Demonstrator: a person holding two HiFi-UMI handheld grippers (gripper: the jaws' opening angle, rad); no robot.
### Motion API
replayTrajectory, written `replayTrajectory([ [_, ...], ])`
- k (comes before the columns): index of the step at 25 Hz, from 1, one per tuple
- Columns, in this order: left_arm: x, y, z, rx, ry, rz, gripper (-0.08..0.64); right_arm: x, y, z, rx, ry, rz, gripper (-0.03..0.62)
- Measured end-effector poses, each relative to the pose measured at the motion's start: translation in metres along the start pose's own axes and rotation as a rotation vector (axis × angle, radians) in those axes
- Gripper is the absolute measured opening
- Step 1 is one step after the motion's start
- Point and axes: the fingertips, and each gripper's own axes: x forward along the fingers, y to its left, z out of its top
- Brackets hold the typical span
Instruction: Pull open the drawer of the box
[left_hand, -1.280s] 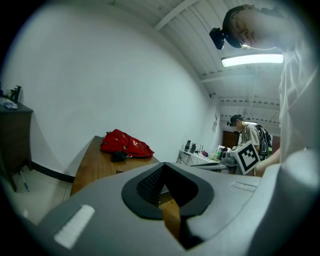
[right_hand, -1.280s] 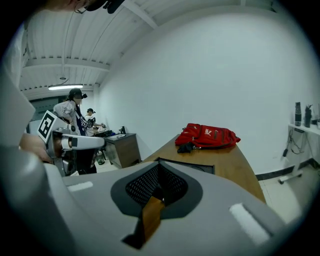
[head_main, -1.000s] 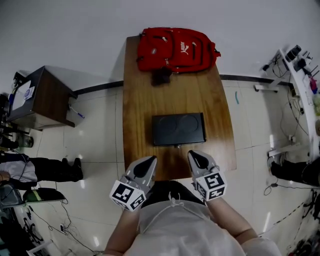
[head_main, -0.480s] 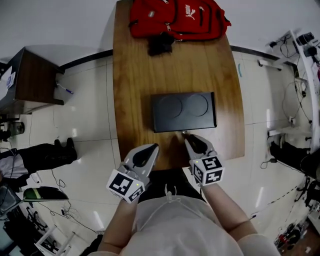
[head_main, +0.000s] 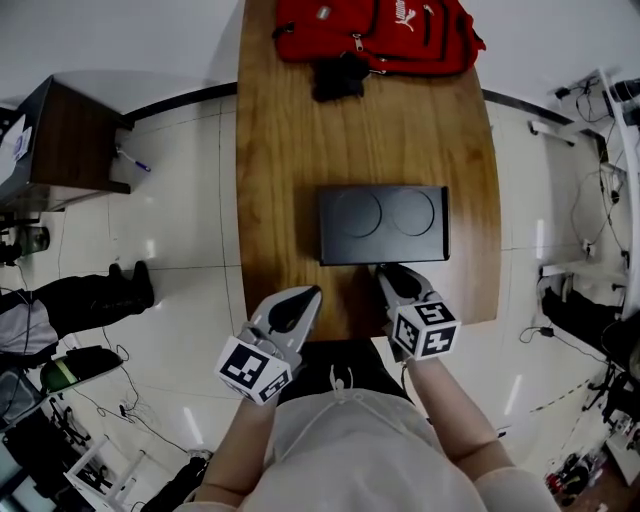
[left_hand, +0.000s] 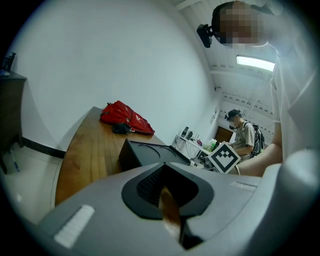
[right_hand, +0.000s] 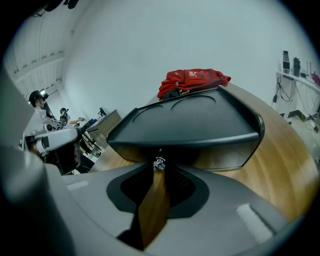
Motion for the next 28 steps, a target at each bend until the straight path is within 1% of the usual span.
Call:
replayTrajectory([
  [2, -0.001, 0.001, 0.0, 0.002, 0.002, 0.005, 0.006, 0.002, 0.0, 0.0, 0.012, 0.0, 0.013, 0.08],
  [8, -0.005, -0.001, 0.006, 0.013, -0.002, 0.021, 0.006, 0.0, -0.001, -0.003, 0.0, 0.028, 0.049, 0.075],
  [12, -0.012, -0.007, 0.009, 0.023, -0.01, 0.027, 0.006, -0.008, 0.004, -0.014, -0.001, 0.061, 0.057, 0.075],
  [16, -0.017, -0.012, 0.007, 0.024, -0.01, 0.033, 0.006, -0.018, 0.009, -0.027, -0.016, 0.069, 0.061, 0.075],
  [28, -0.033, -0.04, -0.023, 0.014, 0.001, 0.022, 0.006, -0.04, 0.018, -0.067, -0.029, 0.09, 0.064, 0.075],
])
